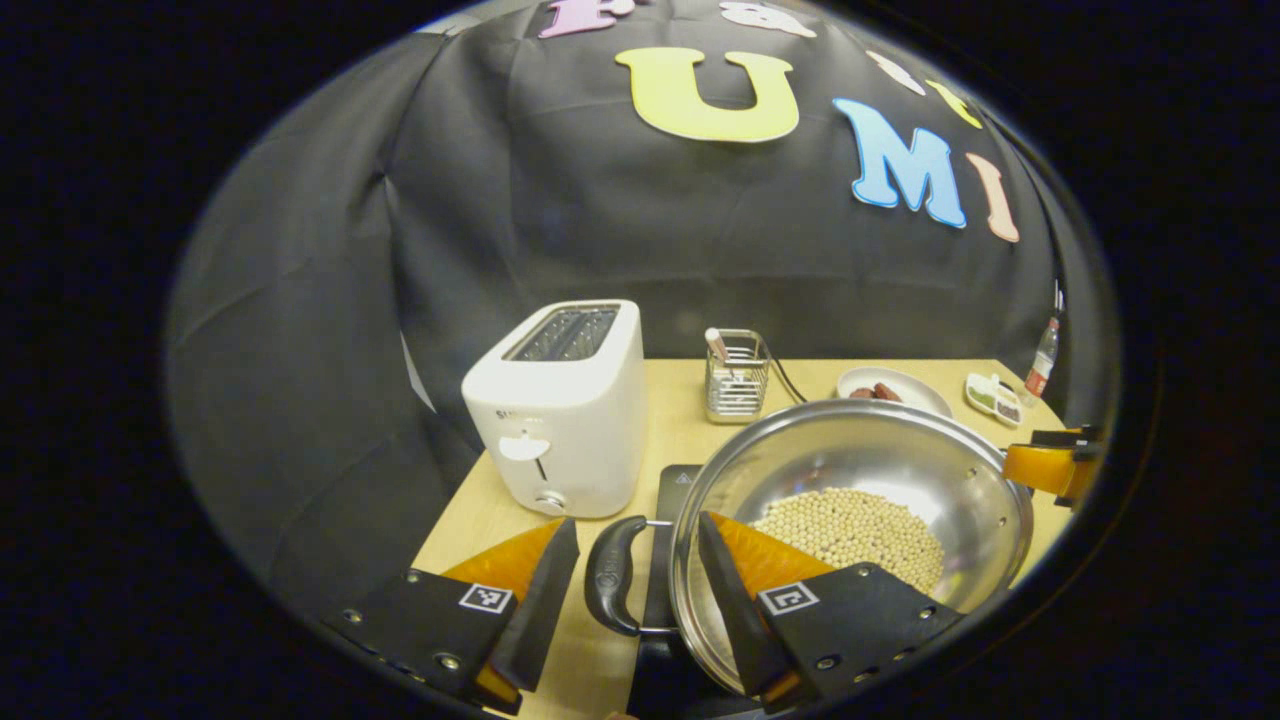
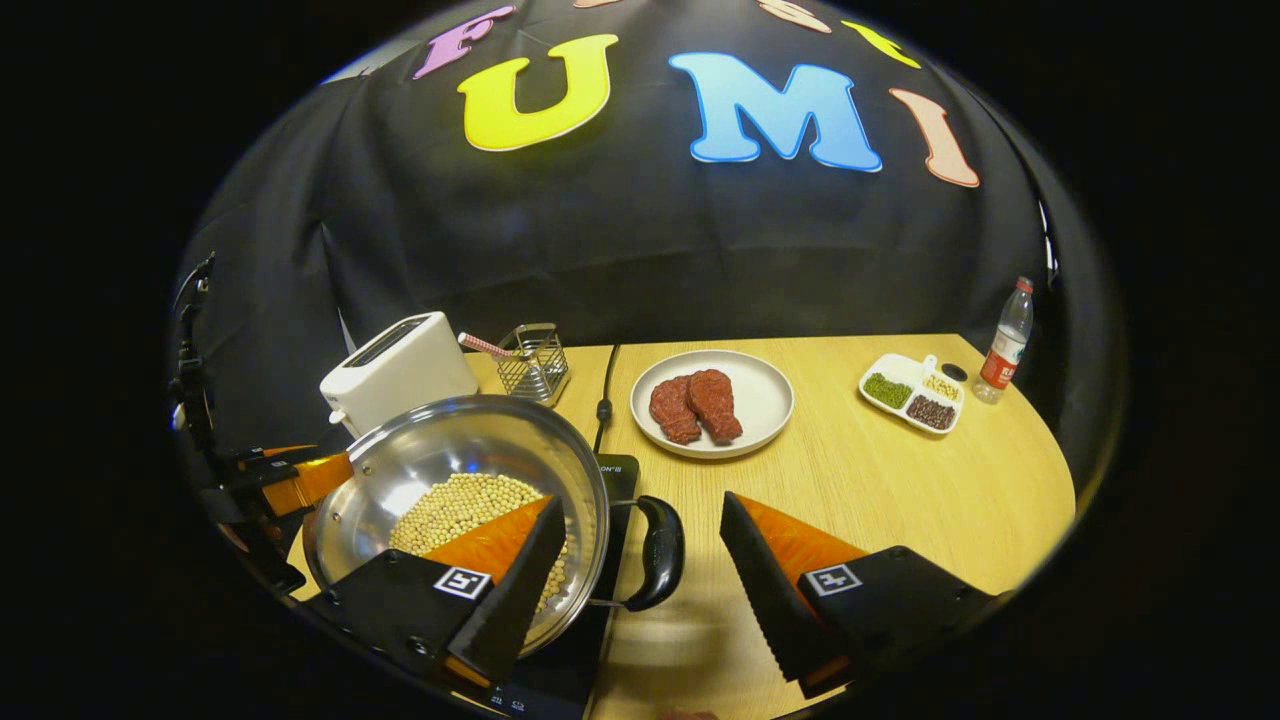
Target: First push the handle of the pot to place it horizontally, then grasp the pot with both hands and set it on the induction cooktop.
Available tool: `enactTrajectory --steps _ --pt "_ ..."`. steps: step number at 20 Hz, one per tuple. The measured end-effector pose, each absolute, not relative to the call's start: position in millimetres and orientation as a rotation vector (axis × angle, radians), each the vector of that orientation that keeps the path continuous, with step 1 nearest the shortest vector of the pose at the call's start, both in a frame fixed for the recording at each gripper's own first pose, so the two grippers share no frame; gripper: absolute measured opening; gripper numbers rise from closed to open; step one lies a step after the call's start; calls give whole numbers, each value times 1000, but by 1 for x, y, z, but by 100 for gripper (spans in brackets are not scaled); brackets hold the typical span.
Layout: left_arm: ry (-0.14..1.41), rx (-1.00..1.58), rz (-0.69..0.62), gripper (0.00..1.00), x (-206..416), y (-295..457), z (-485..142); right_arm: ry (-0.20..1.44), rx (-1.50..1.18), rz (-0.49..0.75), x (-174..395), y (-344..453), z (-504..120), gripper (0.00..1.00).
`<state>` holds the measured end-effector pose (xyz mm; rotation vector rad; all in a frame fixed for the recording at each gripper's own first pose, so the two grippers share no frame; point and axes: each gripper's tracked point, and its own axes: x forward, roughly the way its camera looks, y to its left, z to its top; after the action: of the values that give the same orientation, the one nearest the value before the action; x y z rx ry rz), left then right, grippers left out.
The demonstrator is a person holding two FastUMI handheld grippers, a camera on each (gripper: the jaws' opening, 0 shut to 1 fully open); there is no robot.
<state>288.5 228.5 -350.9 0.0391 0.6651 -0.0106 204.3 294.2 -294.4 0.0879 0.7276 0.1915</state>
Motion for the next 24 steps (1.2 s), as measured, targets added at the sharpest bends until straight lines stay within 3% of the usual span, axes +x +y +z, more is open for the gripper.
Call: enactTrajectory --steps 1,3,4,5,6,10,21,24 --pt "643 35 -3 71 287 227 -342 705 83 195 203 292 -285 93" --pt "586 28 -4 73 284 218 -318 657 77 204 200 287 -266 93" --pt "557 32 -6 73 284 214 -304 630 69 204 198 282 -255 98" --pt "525 37 -14 73 283 208 -289 598 62 205 196 277 -245 93" --pt "498 42 -19 73 282 202 -276 568 56 206 196 271 -235 98" --pt "392 59 -8 73 268 177 -217 483 37 204 184 241 -204 98" --pt "204 34 -8 70 161 62 -83 327 61 158 99 109 -123 100" --pt "154 36 -10 73 130 29 -51 301 60 147 71 73 -109 98"
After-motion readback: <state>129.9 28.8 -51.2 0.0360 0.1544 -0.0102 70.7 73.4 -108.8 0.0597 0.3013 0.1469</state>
